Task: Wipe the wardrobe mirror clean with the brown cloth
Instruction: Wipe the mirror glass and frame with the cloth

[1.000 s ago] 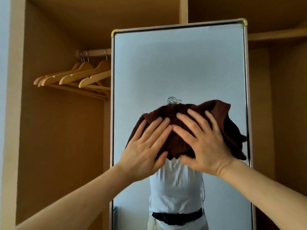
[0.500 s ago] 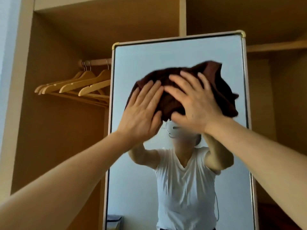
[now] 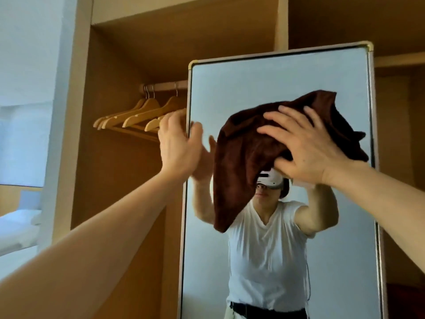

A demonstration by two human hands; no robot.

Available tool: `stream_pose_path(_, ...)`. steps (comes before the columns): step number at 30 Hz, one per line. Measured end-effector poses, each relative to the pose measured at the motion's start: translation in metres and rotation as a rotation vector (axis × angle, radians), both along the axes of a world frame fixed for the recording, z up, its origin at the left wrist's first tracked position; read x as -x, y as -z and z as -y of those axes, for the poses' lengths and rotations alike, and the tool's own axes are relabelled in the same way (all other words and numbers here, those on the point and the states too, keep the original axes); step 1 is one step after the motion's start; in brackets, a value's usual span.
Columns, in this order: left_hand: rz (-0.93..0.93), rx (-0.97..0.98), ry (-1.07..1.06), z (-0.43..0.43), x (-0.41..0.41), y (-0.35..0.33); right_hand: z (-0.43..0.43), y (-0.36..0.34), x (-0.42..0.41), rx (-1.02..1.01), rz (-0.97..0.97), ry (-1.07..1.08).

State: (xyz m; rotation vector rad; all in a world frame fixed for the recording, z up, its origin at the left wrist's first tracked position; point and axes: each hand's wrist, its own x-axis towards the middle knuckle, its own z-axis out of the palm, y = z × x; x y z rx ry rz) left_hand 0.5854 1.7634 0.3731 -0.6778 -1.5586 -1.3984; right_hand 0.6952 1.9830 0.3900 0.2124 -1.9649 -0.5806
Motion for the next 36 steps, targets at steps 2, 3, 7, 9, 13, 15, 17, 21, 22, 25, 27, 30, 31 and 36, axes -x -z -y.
stream_pose_path(2, 0.45, -0.143, 0.361, 0.008, 0.007, -0.01, 0.011, -0.025, 0.002, 0.085, -0.005, 0.009)
stream_pose_path(3, 0.624, -0.158, 0.517, 0.011, 0.01, -0.011, 0.019, -0.04, 0.005, 0.133, 0.011, 0.016)
stream_pose_path(7, 0.765, -0.083, 0.739, 0.021, 0.019, -0.003, 0.059, -0.078, 0.011, 0.406, 0.211, 0.052)
stream_pose_path(9, 0.784, -0.105, 0.794, 0.024, 0.02, -0.004, 0.079, -0.078, 0.017, 0.516, 0.277, 0.084)
stream_pose_path(13, 0.798, -0.127, 0.862, 0.029, 0.025, -0.003, 0.117, -0.058, 0.037, 0.588, 0.093, 0.159)
stream_pose_path(15, 0.809, -0.141, 0.89, 0.033, 0.026, 0.0, 0.13, -0.044, 0.049, 0.559, -0.03, 0.227)
stream_pose_path(17, 0.821, -0.149, 0.935, 0.038, 0.028, 0.001, 0.139, -0.028, 0.061, 0.511, -0.11, 0.264)
stream_pose_path(21, 0.806, -0.143, 1.011, 0.04, 0.03, 0.002, 0.142, 0.032, 0.077, 0.229, -0.153, 0.148)
stream_pose_path(22, 0.819, -0.162, 0.997, 0.04, 0.03, 0.002, 0.138, 0.05, 0.077, 0.128, -0.127, 0.104)
stream_pose_path(25, 0.879, -0.115, 0.91, 0.042, 0.028, 0.001, 0.116, 0.072, 0.069, -0.097, 0.038, 0.007)
stream_pose_path(27, 0.875, -0.092, 0.899, 0.04, 0.027, 0.0, 0.106, 0.052, 0.064, -0.174, 0.119, -0.006)
stream_pose_path(30, 0.805, -0.185, 0.925, 0.033, 0.028, 0.0, 0.107, -0.004, 0.069, -0.095, 0.087, 0.043)
stream_pose_path(31, 0.789, -0.192, 0.925, 0.032, 0.029, 0.0, 0.111, -0.026, 0.072, -0.03, 0.06, 0.054)
stream_pose_path(36, 0.811, -0.126, 0.968, 0.036, 0.037, 0.002, 0.125, -0.081, 0.083, 0.111, 0.0, 0.144)
